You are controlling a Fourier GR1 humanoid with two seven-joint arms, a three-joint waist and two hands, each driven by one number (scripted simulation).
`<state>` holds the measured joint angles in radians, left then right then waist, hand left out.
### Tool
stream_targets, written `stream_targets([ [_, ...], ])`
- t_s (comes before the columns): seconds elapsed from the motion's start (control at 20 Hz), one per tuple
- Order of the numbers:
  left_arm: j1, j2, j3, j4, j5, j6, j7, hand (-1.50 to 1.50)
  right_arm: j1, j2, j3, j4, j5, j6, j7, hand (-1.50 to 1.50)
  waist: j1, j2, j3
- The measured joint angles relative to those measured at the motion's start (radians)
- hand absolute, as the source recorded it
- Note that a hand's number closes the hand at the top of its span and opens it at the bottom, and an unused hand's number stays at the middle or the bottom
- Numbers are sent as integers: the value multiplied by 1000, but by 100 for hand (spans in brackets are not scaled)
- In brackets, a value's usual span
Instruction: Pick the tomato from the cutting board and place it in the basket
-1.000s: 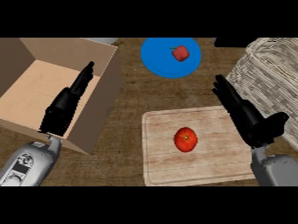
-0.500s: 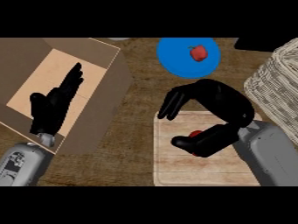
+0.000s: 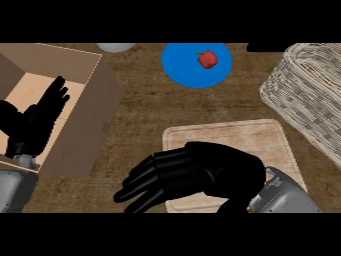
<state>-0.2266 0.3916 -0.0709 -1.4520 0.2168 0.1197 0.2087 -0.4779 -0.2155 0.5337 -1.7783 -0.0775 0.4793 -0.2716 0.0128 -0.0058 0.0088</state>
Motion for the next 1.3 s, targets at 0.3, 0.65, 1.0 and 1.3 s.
stream_targets([
  [0.3, 3, 17, 29, 24, 21, -19, 3, 0, -168, -118, -61, -70, 43, 66, 250, -150, -17, -5, -4],
  [0.65, 6, 18, 39, 31, 18, -22, -5, 0, -405, -259, -176, -30, 126, 155, 476, -150, -15, -4, -4],
  [1.0, 6, 16, 41, 24, 15, -33, 3, 0, -565, -337, -206, 129, 0, 412, 565, -150, -7, 1, -5],
  [1.3, 12, 10, 52, 21, 10, -38, 5, 0, -558, -412, -275, 216, -95, 546, 494, -150, -10, 2, -3],
])
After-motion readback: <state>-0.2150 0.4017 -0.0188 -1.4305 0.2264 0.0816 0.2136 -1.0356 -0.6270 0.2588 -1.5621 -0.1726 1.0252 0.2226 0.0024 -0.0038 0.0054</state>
